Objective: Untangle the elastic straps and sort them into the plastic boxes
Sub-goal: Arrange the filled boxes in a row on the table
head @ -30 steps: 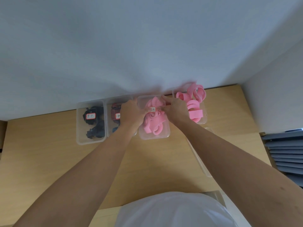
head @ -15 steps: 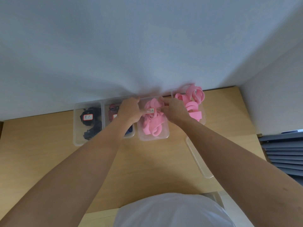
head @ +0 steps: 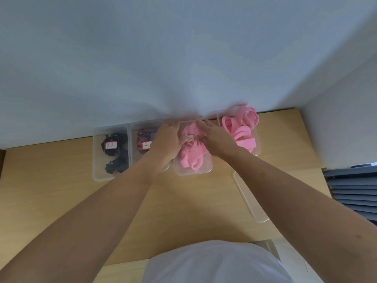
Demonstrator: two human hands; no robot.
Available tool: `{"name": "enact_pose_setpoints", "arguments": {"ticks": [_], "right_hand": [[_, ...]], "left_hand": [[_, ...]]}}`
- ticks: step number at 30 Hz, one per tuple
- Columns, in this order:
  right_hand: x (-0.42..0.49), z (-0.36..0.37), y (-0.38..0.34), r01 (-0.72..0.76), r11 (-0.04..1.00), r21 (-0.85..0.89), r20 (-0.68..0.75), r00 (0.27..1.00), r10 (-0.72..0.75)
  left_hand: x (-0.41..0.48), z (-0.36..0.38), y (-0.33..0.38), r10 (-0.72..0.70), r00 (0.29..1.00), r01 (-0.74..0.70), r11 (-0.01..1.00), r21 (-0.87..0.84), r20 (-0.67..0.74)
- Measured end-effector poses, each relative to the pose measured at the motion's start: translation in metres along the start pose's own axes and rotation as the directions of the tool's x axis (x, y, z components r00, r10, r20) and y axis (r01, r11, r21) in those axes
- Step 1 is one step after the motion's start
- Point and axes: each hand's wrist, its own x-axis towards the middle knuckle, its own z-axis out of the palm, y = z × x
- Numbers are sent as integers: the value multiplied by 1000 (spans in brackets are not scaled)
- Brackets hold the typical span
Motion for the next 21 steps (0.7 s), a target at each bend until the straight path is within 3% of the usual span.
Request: {"name": "enact_pose_setpoints", "arguments": {"ticks": [8, 13, 16, 21], "right_hand": [[-2, -2, -2, 5, 997, 76, -29, 1000, -3], [0, 0, 0, 5, 998, 55, -15, 1000, -4], [-3, 5, 3, 6, 999, 36, -11, 1000, -6], [-10, 22, 5, 72, 990, -124, -58, 995, -80]], "left_hand": [[4, 2, 5, 66, 995, -71, 995, 67, 68], [3, 3, 10, 38, 982, -46, 998, 44, 183], [1, 13, 13, 29, 975, -58, 990, 128, 222], [0, 27, 9, 66, 989, -100, 954, 281, 130]]}}
